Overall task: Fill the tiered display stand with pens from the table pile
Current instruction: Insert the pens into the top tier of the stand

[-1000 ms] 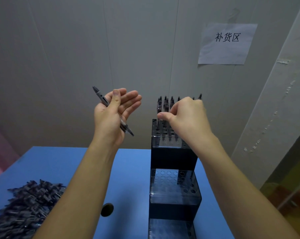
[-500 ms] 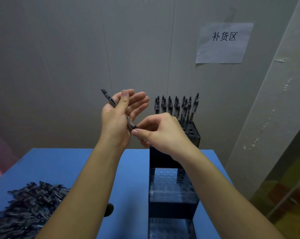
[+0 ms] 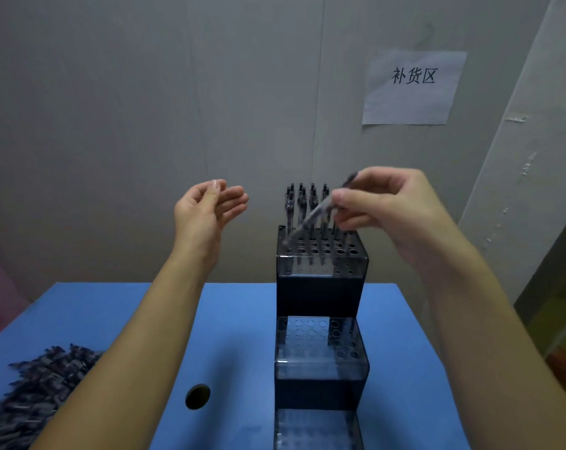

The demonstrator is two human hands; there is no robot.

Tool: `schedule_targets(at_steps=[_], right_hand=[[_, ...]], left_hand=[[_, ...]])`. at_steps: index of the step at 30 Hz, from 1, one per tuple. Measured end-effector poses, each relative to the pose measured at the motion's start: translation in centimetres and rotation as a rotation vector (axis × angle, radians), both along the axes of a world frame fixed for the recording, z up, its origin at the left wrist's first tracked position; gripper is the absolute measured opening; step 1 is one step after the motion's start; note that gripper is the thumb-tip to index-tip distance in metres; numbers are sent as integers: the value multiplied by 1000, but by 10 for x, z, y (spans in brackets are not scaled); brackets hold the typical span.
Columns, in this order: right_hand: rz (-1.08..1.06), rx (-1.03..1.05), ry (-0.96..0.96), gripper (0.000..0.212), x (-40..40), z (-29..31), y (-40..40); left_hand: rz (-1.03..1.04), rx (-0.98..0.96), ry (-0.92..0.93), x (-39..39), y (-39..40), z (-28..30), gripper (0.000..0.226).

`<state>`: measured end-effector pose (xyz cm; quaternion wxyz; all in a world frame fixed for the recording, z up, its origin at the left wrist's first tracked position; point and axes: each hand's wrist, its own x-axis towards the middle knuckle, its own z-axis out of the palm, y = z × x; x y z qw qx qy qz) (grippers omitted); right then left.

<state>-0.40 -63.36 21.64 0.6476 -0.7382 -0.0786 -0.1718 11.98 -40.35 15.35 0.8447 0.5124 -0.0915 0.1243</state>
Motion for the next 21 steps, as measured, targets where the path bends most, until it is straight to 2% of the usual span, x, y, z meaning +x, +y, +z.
schedule_targets(at_steps=[3,6,8,12,14,17,21], right_hand=[[-138,11,-46,8,7,7,-2],[-317,-94,-67,12,25,4,4],[-410,-182,-81,14,37,-1,10],[-492,-283,-117,12,53,-9,21],[-506,-320,-127,12,58,-11,26],[-515,-415,-121,13,57,-11,35],[-505,-562,-40,22,59,-17,45]], left_hand=[[79,294,22,14,-2,-13,18],[131,608,19,31,-7,-26,17],[180,893,-21,42,-8,-31,17],[245,1442,-96,60,-8,-32,19],[267,1649,-131,64,-7,-30,19],[251,1808,-143,67,-6,-29,18],[239,1857,-149,68,-10,-31,17]])
